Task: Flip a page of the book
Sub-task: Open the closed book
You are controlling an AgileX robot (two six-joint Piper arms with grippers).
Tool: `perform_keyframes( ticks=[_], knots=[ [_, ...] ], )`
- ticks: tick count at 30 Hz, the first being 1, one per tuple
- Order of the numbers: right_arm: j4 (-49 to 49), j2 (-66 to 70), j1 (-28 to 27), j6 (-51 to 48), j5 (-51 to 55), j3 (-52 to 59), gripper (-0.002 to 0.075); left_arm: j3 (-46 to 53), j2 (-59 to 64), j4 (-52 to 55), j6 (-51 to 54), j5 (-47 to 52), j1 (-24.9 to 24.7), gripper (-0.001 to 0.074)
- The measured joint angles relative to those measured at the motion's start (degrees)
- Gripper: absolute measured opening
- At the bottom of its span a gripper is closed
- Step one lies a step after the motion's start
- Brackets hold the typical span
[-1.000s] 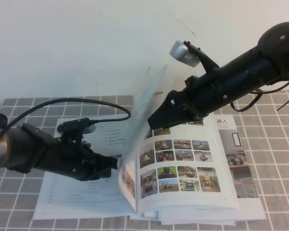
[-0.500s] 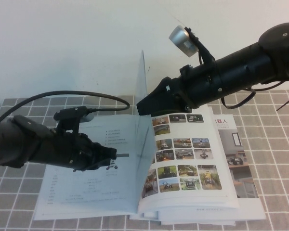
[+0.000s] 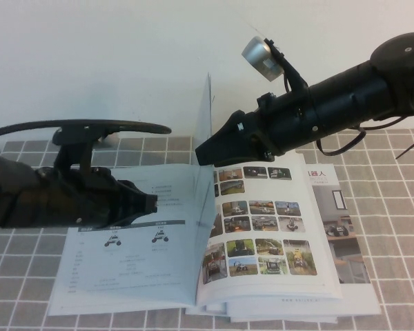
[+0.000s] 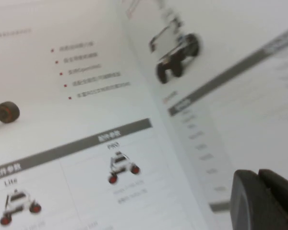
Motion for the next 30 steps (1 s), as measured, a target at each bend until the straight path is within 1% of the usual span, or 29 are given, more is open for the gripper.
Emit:
perform_keyframes(
  ticks=[7,12,16,23,26,30],
  knots=[
    [0.0,0.0,0.9,-0.3,-2.1,0.0,0.0388,9.1,-15.0,-0.3,0.0,0.0,-0.5,-0.0002],
    [0.1,0.0,2.0,-0.4,-4.6,0.0,0.0388,13.1,-23.5,-0.7,0.0,0.7,-3.9,-0.0002],
    [0.2,0.0,2.5,-0.4,-6.0,0.0,0.0388,13.7,-28.0,-0.8,0.0,1.5,-9.4,-0.0002],
    [2.3,0.1,3.4,-1.3,-7.3,0.0,0.0388,13.7,-28.6,-2.7,0.8,-2.7,-21.3,-0.0002],
    [2.8,0.1,3.5,-1.5,-7.3,0.0,0.0388,13.7,-27.8,-3.2,1.3,-7.2,-27.4,-0.0002],
    [3.1,0.1,3.5,-1.5,-7.3,0.0,0.0388,13.7,-25.8,-4.0,2.9,-19.4,-34.3,-0.0002]
  ],
)
